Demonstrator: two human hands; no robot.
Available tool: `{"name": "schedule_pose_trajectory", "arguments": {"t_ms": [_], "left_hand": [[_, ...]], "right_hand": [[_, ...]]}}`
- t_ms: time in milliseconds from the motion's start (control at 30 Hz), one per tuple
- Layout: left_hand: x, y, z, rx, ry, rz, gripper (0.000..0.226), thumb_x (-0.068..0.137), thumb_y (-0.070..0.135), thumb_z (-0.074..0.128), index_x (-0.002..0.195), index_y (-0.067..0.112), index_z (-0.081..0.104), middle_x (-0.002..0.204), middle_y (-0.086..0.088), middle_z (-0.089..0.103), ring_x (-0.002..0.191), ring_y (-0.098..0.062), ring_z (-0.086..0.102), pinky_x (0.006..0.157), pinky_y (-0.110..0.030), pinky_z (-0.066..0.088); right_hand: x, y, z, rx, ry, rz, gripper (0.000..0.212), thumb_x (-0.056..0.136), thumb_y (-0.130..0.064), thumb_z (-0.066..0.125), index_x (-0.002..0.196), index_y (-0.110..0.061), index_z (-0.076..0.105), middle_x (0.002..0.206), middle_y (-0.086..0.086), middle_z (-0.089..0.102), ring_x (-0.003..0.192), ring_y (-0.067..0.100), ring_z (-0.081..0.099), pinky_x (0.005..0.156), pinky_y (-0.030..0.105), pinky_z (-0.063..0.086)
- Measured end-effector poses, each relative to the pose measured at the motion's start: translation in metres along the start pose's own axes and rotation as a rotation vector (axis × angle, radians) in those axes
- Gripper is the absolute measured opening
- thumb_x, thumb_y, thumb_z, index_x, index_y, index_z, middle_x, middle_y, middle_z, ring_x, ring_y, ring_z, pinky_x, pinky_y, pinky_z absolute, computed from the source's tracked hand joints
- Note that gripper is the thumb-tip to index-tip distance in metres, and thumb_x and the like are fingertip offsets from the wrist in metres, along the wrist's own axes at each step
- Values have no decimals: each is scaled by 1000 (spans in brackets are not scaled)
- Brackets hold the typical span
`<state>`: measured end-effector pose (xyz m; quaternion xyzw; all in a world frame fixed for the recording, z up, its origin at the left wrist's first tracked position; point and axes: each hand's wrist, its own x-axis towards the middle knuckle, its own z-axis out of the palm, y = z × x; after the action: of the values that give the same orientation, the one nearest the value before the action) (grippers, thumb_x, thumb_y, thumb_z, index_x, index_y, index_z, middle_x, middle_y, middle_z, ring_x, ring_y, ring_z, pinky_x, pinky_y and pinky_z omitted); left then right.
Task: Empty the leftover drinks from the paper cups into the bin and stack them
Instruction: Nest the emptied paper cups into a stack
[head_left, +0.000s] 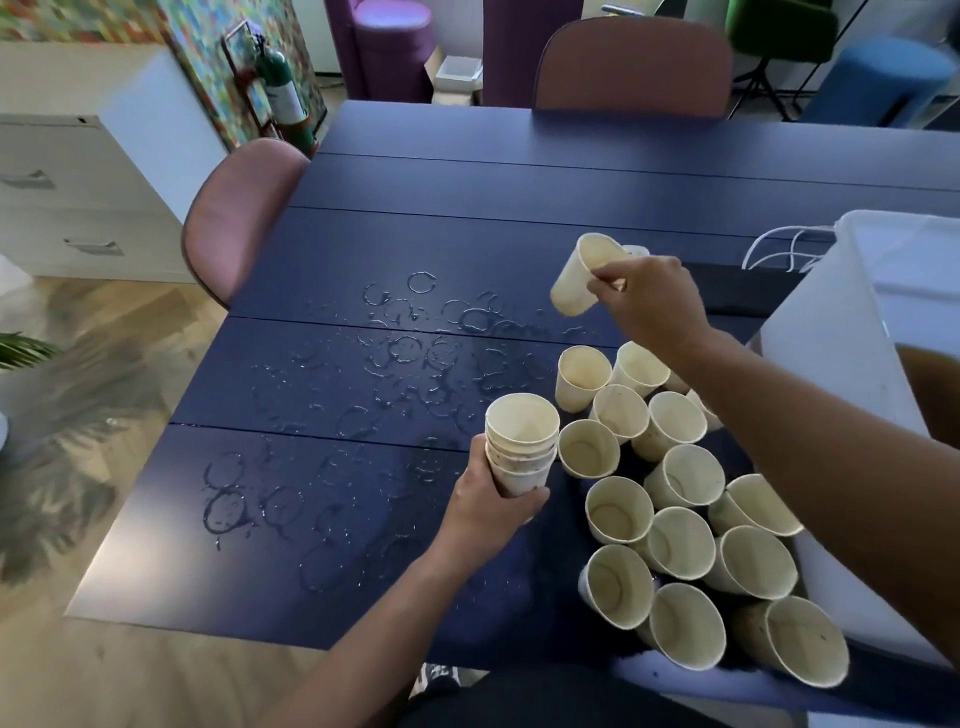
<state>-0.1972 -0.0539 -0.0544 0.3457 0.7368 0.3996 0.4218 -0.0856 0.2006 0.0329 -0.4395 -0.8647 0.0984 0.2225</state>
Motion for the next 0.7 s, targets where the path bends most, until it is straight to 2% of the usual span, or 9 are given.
{"name": "schedule_pose_trajectory", "arguments": {"t_ms": [67, 133, 200, 333, 433, 600, 700], "left_hand": [[-1, -1, 2, -6, -3, -9, 57, 77, 27, 84, 117, 33, 44, 106, 20, 62, 98, 5, 57, 73, -7, 42], [-2, 0, 3, -24, -2, -10, 59, 77, 26, 85, 119, 33, 44, 107, 20, 61, 100, 3, 57, 76, -12, 43], [-1, 2, 4, -42, 4, -5, 59, 78, 25, 85, 120, 33, 45, 108, 19, 62, 100, 1, 58, 79, -19, 44], [0, 3, 8, -66, 24, -10, 56, 76, 24, 85, 116, 28, 47, 105, 14, 64, 98, -9, 61, 81, -26, 49], [-2, 3, 10, -60, 31, -19, 57, 77, 24, 85, 118, 25, 46, 104, 11, 64, 95, -10, 61, 78, -26, 47], [-6, 5, 10, -45, 34, 3, 56, 78, 23, 84, 117, 27, 45, 101, 11, 64, 90, -7, 60, 70, -18, 48], [-7, 3, 12, -49, 28, 14, 57, 75, 24, 85, 115, 30, 45, 102, 9, 65, 95, -13, 63, 81, -32, 55]], "right_hand": [[-10, -19, -17, 122, 59, -39, 22, 93, -31, 68, 110, -20, 77, 93, 9, 76, 81, 27, 67, 76, 44, 57], [-30, -37, -31, 229, 119, -54, 22, 90, -29, 72, 109, -19, 78, 92, 6, 77, 78, 20, 67, 79, 39, 56], [-56, -50, -38, 287, 165, -117, 21, 86, -27, 77, 105, -18, 79, 87, 5, 77, 69, 13, 64, 75, 33, 56], [-93, -56, -37, 347, 109, -290, 16, 85, -28, 78, 96, -16, 81, 78, -2, 74, 62, 18, 58, 63, 37, 53], [-104, -54, -37, 360, 92, -377, 20, 87, -35, 74, 94, -17, 81, 76, -3, 72, 63, 21, 56, 60, 38, 51], [-114, -54, -35, 347, -100, -465, 15, 87, -29, 74, 95, -18, 81, 79, -6, 73, 65, 14, 53, 67, 25, 45], [-122, -56, -26, 319, -283, -432, 13, 89, -29, 73, 96, -21, 80, 76, -11, 69, 68, 7, 50, 64, 23, 42]]}}
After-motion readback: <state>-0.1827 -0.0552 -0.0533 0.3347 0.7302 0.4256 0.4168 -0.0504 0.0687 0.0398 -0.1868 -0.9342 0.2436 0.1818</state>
